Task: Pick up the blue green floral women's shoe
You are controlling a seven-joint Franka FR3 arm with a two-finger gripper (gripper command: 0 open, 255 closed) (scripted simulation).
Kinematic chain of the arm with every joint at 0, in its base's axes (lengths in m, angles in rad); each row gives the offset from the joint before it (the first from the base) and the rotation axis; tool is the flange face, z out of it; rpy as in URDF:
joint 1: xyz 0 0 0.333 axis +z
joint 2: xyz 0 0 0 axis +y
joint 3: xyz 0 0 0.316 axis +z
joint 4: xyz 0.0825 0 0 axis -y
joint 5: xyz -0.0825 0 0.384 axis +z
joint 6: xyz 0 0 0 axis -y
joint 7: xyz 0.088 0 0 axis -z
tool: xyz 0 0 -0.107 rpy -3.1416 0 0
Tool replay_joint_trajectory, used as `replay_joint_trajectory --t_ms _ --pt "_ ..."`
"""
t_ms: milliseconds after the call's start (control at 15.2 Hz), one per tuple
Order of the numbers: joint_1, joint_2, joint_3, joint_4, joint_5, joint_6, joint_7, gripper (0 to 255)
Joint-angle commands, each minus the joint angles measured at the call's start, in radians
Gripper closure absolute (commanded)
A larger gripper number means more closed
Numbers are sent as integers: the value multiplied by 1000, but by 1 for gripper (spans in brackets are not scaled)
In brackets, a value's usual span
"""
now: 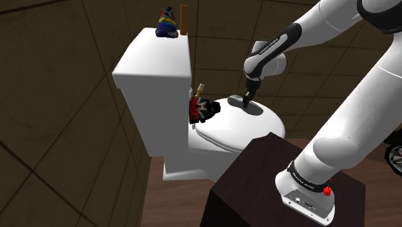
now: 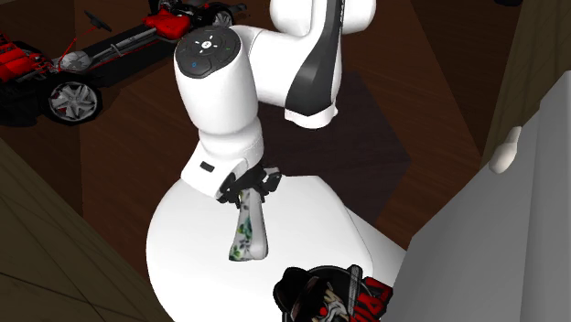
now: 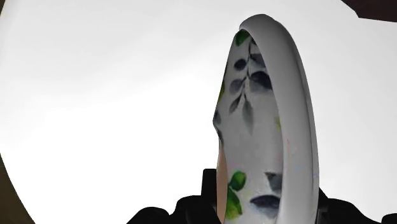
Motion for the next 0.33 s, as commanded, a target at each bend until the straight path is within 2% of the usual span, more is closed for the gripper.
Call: replay_joint_trajectory --t_ms 0,264 --pt "-1 -27 0 5 -15 -30 10 255" --pt "-2 -54 1 11 -28 -62 20 255"
